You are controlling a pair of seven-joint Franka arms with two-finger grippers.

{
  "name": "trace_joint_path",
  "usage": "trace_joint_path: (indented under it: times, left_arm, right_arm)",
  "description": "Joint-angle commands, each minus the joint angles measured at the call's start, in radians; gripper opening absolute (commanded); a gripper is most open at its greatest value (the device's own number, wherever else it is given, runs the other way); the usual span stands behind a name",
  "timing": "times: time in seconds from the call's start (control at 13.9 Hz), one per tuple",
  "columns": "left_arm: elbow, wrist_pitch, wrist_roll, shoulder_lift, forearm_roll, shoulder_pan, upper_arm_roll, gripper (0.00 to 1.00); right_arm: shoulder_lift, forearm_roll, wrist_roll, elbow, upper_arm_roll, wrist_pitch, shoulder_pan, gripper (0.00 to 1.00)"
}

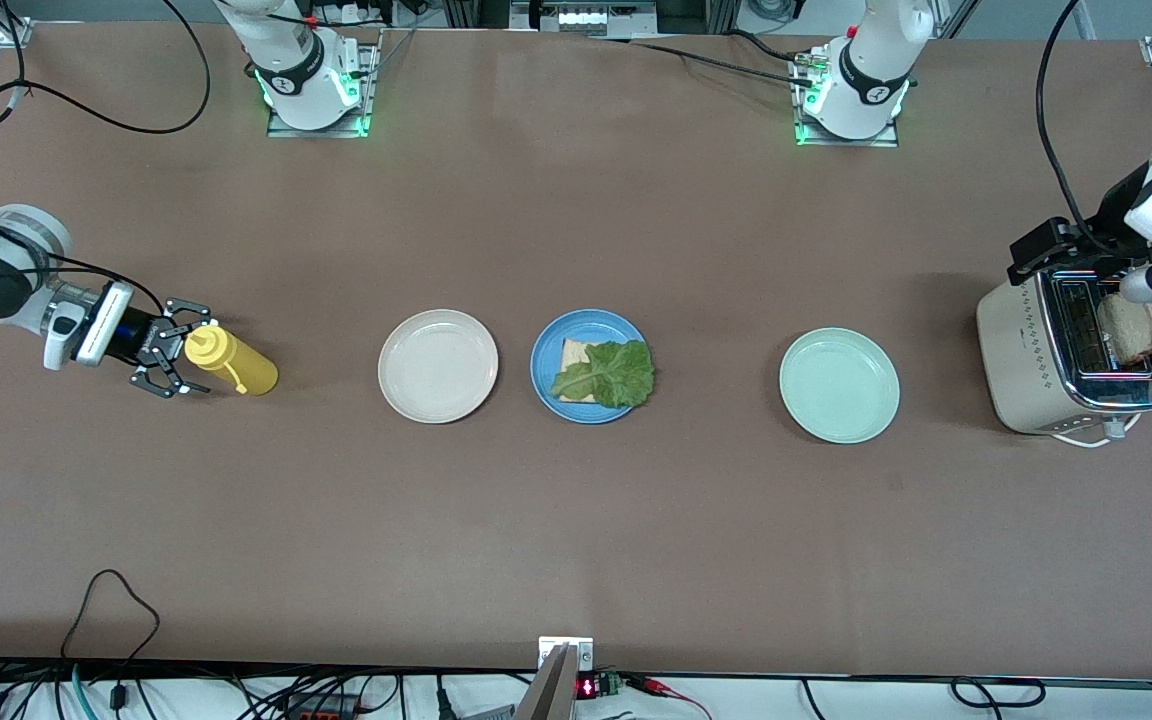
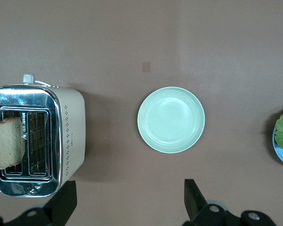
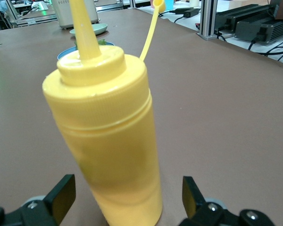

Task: Make sandwich in blue plate with both arms
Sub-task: 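Lift the bottle and carry it over the blue plate with the right gripper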

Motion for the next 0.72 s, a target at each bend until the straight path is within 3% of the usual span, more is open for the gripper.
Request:
trace_joint_path:
  times: [0.0, 0.43, 0.51, 0.65]
  left_arm:
    - [-0.018, 0.000, 0.001, -0.022, 0.007, 0.012, -0.008, 1.00]
    - [-0.016, -0.004, 0.002, -0.022, 0.015, 0.014, -0.008, 1.00]
    - [-0.015, -0.004, 0.001, -0.022, 0.015, 0.012, -0.010, 1.00]
    - [-0.016, -0.009, 0.001, -0.022, 0.015, 0.012, -0.010, 1.00]
  right_arm:
    - [0.013, 0.022, -0.013, 0.009, 0.010, 0.032, 0.024, 1.00]
    - [0.013, 0.065, -0.010, 0.006, 0.030, 0.066, 0.059, 1.00]
    - [0.013, 0.065, -0.009, 0.006, 0.030, 0.066, 0.059, 0.91]
    - [0.011, 0.065, -0.007, 0.006, 0.030, 0.069, 0.059, 0.58]
